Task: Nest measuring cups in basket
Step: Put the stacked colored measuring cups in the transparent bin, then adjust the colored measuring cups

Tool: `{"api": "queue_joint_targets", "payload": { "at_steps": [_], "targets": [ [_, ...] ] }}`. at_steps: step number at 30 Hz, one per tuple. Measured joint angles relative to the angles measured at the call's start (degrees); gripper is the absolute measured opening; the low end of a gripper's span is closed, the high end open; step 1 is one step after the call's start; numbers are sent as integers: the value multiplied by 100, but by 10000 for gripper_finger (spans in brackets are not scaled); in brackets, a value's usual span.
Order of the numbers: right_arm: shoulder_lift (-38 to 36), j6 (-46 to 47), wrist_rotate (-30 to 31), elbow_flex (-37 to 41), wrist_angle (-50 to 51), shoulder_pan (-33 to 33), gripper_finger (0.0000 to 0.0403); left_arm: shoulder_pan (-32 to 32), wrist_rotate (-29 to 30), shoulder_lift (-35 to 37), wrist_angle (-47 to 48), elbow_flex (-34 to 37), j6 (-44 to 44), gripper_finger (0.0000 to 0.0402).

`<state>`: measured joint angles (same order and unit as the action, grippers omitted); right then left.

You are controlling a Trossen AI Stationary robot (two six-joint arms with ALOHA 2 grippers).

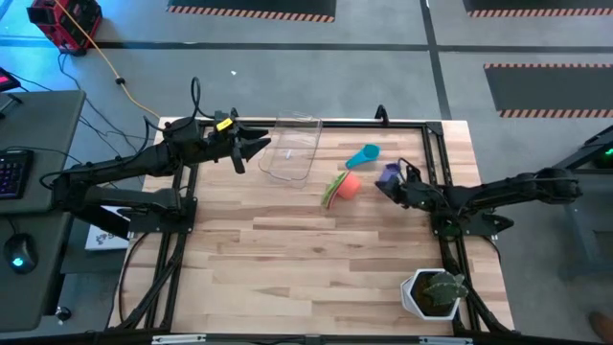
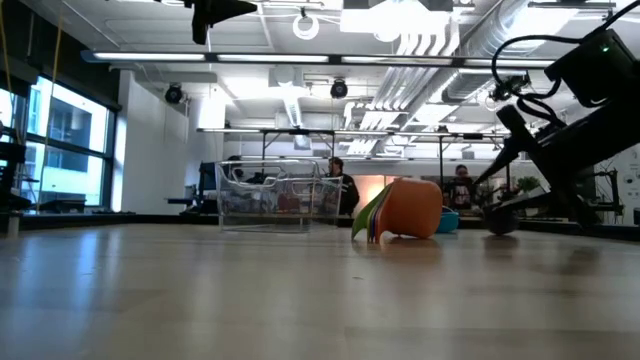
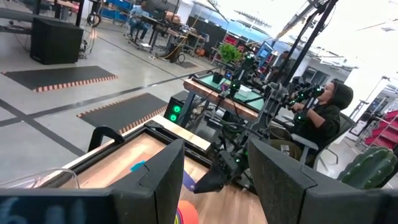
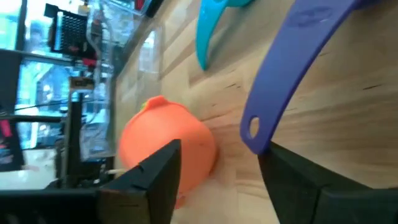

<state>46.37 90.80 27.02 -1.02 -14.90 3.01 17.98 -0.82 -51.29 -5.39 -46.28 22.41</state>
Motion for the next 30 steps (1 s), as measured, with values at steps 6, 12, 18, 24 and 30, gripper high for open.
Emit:
{"api": "queue_joint_targets", "payload": {
  "at_steps": [6,12,18,24,30],
  "targets": [
    [-525,-345,-364,-208,166,122,215,0,0,0,0,0,-2,170],
    [-684,-862,-1491,-871,952,271,216,0,0,0,0,0,-4,170],
    [-682,-1530,-2357,-1511,1261,392,216,0,0,0,2,0,-3,170],
    [-632,-2406,-2581,-2351,1546,679,216,0,0,0,7,0,-2,170],
    [-271,-3206,-2601,-3372,3362,1174,216,0,-2,2,11,0,51,170]
  ]
}}
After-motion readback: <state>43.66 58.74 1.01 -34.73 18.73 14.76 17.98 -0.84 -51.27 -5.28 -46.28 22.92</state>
